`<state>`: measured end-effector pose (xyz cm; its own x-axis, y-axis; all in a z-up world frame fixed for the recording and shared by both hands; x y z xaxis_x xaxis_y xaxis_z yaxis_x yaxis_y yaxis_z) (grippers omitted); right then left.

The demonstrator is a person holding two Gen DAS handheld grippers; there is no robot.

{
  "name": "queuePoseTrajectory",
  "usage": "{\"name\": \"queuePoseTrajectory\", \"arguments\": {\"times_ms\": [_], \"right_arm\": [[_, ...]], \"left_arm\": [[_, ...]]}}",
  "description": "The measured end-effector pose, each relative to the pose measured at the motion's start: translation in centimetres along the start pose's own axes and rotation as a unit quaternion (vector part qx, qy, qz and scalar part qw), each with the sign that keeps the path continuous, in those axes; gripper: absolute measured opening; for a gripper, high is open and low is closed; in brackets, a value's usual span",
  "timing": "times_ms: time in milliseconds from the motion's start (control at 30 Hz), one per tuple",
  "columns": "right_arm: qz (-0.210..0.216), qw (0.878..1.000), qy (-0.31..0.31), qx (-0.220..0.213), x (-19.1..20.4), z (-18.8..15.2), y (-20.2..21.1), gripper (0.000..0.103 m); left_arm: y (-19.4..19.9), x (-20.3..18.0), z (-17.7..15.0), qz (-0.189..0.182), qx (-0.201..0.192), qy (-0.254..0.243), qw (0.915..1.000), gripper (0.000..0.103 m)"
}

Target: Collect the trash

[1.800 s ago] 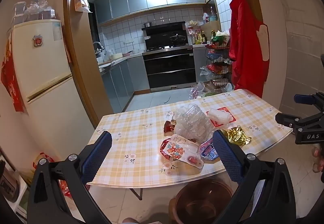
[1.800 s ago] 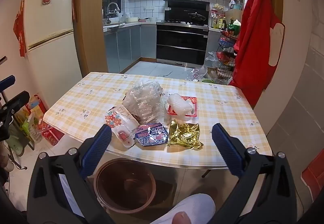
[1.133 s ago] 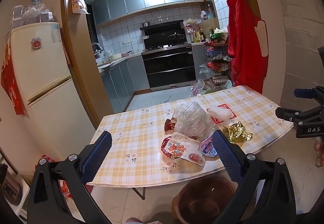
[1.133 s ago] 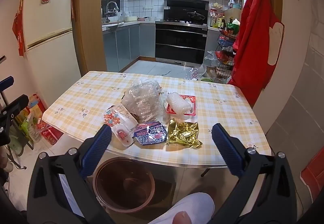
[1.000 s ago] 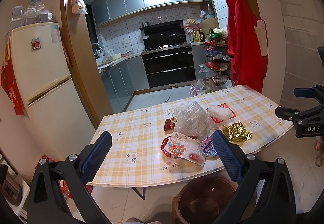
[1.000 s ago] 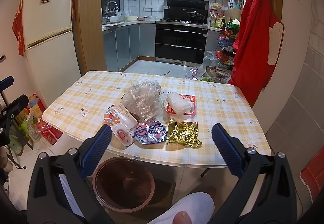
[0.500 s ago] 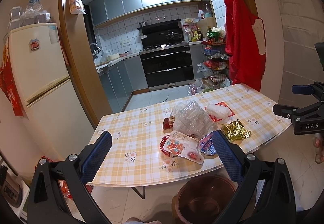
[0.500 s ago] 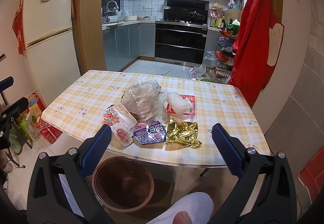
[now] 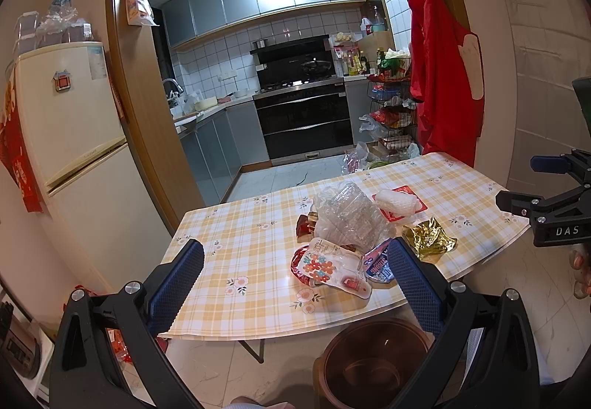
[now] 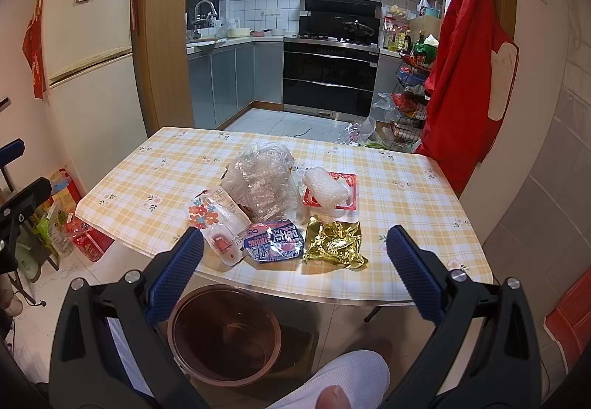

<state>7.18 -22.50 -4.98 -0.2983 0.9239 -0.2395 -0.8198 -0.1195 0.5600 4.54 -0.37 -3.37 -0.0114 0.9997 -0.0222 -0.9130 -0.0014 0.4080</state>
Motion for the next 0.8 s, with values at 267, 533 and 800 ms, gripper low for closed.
{"name": "queuePoseTrajectory", "arguments": {"times_ms": [267,533,800], "right_arm": [[0.000,1.000,0.000,0.001,-0.01,-0.04,-0.01,0.098],[-0.001,1.000,0.001,0.001,0.02,-0.07,-0.03,0.098],[-0.001,1.000,0.001,0.001,0.14,0.25,-0.15,0.098]], "left_arm": [[0.03,-0.07,-0.04,0.000,0.000,-0.002,1.0000,0.097],[0.02,-0.09,-0.01,0.001,0.000,-0.001,1.0000,0.097],[0.00,-0.08,0.03,0.000,0.001,0.000,1.0000,0.097]]}}
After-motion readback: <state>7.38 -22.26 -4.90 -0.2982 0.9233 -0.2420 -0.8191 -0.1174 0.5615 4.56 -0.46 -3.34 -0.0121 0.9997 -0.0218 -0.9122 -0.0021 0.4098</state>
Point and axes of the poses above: each gripper's, at about its wrist camera, not at the fingertips, and y roughly against the way its jaws point, x to its left, z to its top, the point moved 6 cm from there along -y, roughly the way its jaws point, and after that the axes turned 15 degrees about y, right-handed, at the moved point
